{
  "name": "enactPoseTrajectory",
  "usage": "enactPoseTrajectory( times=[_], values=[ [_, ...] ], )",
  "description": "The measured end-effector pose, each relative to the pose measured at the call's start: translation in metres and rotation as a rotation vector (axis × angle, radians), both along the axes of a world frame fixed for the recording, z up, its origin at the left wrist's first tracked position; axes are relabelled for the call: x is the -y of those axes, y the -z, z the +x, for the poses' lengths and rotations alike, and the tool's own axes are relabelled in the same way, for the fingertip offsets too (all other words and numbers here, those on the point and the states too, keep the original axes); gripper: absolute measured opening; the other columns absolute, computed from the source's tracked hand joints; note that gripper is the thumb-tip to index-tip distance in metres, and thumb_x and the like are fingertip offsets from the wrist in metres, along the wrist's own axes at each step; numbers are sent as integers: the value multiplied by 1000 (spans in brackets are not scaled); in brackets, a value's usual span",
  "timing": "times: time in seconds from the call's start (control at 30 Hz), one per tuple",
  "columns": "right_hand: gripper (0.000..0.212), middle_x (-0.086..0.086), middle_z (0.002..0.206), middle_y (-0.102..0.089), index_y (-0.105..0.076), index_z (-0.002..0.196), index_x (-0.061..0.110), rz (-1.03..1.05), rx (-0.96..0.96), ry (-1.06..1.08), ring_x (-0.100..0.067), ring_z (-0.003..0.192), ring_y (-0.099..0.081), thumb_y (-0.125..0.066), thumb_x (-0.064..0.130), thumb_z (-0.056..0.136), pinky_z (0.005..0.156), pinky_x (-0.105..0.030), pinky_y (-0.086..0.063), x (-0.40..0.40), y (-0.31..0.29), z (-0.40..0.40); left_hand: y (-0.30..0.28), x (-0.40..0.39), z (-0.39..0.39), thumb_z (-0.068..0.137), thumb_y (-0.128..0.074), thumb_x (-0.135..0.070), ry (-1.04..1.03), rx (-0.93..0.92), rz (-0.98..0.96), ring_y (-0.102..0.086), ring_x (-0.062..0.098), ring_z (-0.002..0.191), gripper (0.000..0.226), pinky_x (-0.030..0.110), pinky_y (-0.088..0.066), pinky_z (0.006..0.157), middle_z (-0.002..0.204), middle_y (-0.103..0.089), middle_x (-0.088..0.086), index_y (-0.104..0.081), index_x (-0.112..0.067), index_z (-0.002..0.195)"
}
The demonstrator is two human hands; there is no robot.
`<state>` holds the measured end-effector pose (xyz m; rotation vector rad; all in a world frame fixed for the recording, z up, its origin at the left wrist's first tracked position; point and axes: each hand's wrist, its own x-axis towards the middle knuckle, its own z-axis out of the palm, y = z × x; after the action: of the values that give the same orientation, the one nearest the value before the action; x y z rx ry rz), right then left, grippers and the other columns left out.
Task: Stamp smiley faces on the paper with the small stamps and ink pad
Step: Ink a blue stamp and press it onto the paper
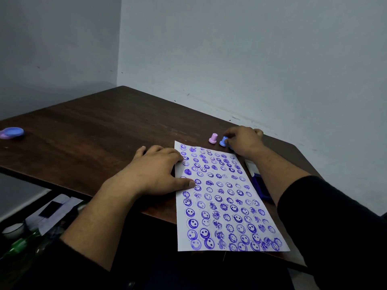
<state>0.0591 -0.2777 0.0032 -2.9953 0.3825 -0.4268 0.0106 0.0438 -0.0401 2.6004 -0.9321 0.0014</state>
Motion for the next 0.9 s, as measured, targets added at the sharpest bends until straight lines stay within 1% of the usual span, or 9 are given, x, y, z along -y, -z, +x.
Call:
enactPoseTrajectory(
  times=[0.17, 0.3, 0.4, 0.47, 0.57, 0.63, 0.73, 0.8, 0.9],
  values=[
    [24, 18, 113, -76, -74, 115, 41, 41, 63, 14, -11, 114, -65, -61, 31, 97, 112, -45, -19, -7, -3, -4, 0, 0, 0, 67, -41, -93, 2, 2, 8, -24, 13, 143, 96, 54, -9, 119, 155, -36, -19, -42, -38, 146],
    [23, 20, 71, -77, -69, 99, 41, 150, 114, 41, 0, 73, -73, -53, 27, 93, 107, -42, -26, -10, -20, -13, 1, -1, 0, 67, -41, -93, 5, 2, 3, -24, 13, 143, 96, 54, -9, 119, 154, -37, -21, -43, -38, 145],
    [19, 37, 62, -68, -69, 91, 41, 199, 214, 57, 6, 54, -66, -57, 27, 90, 102, -38, -32, -9, -35, -27, 1, 0, 0, 66, -40, -94, 4, 7, -1, -24, 12, 142, 96, 53, -9, 119, 153, -37, -21, -43, -38, 144],
    [17, 38, 65, -66, -69, 89, 43, 243, 289, 45, 10, 69, -67, -64, 27, 89, 105, -38, -41, -5, -42, -41, 1, 0, 0, 66, -40, -94, 4, 3, 0, -24, 12, 143, 96, 53, -9, 120, 154, -37, -21, -43, -38, 145],
    [17, 29, 86, -71, -72, 98, 40, 354, 342, 30, -7, 104, -69, -71, 27, 88, 108, -47, -48, 1, -46, -66, 0, -1, -1, 66, -38, -94, 6, -4, 6, -23, 12, 144, 98, 53, -9, 120, 155, -35, -21, -42, -38, 146],
    [17, 24, 89, -74, -73, 101, 36, 399, 382, 39, -10, 104, -70, -73, 26, 87, 105, -47, -51, 5, -44, -83, -1, -1, -1, 66, -38, -94, 3, -5, 14, -22, 13, 144, 97, 53, -9, 120, 156, -35, -21, -41, -39, 146],
    [15, 18, 90, -78, -72, 95, 36, 467, 457, 58, -4, 95, -72, -75, 27, 83, 95, -39, -57, 10, -34, -112, -1, -1, -1, 68, -40, -94, -1, -5, 22, -22, 13, 145, 96, 53, -9, 120, 157, -34, -20, -40, -39, 147],
    [16, 22, 90, -78, -72, 92, 41, 497, 469, 62, 3, 89, -71, -75, 28, 83, 83, -32, -58, 14, -24, -131, -2, -1, -2, 69, -40, -93, -2, -1, 27, -22, 13, 145, 95, 53, -9, 120, 157, -34, -20, -40, -39, 147],
    [20, 34, 89, -74, -74, 87, 46, 473, 448, 68, 14, 87, -67, -78, 26, 86, 71, -20, -48, 17, -8, -156, -2, -1, -2, 70, -42, -93, -3, -4, 25, -22, 13, 145, 94, 52, -9, 120, 156, -34, -21, -40, -40, 147]
  ],
)
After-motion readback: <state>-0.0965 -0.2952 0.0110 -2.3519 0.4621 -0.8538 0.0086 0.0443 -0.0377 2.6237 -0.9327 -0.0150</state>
